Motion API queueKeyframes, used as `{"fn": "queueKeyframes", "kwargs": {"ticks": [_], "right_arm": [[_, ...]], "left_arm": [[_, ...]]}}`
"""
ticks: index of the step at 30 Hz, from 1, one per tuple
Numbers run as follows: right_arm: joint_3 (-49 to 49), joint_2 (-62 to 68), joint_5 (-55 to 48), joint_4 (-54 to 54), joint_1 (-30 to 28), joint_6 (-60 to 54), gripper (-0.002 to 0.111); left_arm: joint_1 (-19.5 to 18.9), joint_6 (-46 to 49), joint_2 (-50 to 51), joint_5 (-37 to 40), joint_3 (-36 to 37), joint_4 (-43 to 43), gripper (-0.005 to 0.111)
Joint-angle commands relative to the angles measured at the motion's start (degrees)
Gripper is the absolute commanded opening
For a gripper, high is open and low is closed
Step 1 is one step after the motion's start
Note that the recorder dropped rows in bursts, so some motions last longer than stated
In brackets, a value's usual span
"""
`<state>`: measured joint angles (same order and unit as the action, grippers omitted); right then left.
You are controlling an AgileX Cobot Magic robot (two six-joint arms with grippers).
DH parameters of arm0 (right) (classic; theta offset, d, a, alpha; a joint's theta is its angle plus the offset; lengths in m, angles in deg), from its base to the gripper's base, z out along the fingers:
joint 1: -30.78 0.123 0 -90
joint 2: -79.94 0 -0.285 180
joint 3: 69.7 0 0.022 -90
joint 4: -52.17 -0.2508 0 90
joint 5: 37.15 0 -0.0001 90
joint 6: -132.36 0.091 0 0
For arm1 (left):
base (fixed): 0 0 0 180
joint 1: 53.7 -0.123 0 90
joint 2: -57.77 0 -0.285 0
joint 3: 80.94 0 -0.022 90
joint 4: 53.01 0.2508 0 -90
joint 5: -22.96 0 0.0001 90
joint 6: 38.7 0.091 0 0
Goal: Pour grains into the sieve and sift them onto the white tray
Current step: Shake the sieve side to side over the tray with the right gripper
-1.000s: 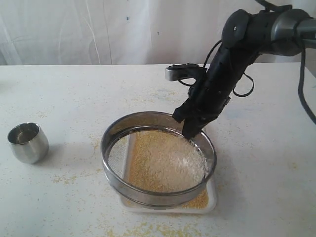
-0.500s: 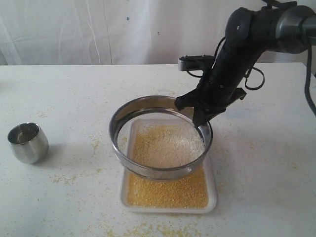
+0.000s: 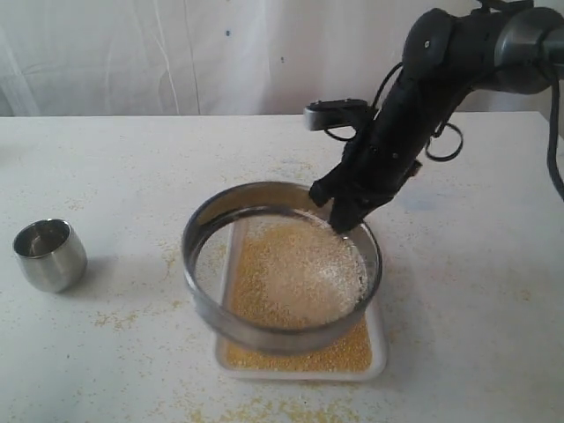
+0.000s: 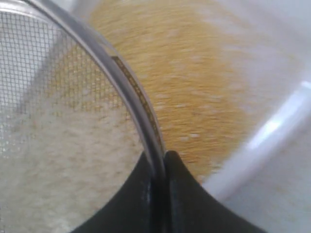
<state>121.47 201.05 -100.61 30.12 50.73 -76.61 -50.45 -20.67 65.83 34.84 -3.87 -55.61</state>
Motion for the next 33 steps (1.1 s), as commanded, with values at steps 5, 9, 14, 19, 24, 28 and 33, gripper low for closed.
{"fn": "queueKeyframes", "kwargs": {"ticks": [5, 9, 14, 19, 24, 28, 33], "right_arm": [[0.14, -1.52, 3.71, 8.78, 1.16, 19.20, 0.000], [0.14, -1.29, -4.64, -0.81, 1.60, -6.34, 0.000], [0.14, -1.29, -6.51, -0.74, 2.29, -7.71, 0.000], [0.14, -1.29, -1.93, 7.60, 2.93, 8.51, 0.000], [0.14, -1.47, 4.34, 16.33, 3.11, 23.01, 0.000], [0.14, -1.34, -4.44, -1.19, 3.55, -8.11, 0.000], [0.14, -1.34, 4.00, 13.93, 3.57, 22.58, 0.000]], "left_arm": [[0.25, -0.05, -0.27, 0.07, 0.15, -0.34, 0.001], [0.25, -0.05, -0.27, 0.07, 0.15, -0.34, 0.001], [0.25, -0.05, -0.27, 0.07, 0.15, -0.34, 0.001], [0.25, -0.05, -0.27, 0.07, 0.15, -0.34, 0.001], [0.25, -0.05, -0.27, 0.07, 0.15, -0.34, 0.001], [0.25, -0.05, -0.27, 0.07, 0.15, -0.34, 0.001], [0.25, -0.05, -0.27, 0.07, 0.15, -0.34, 0.001]]}}
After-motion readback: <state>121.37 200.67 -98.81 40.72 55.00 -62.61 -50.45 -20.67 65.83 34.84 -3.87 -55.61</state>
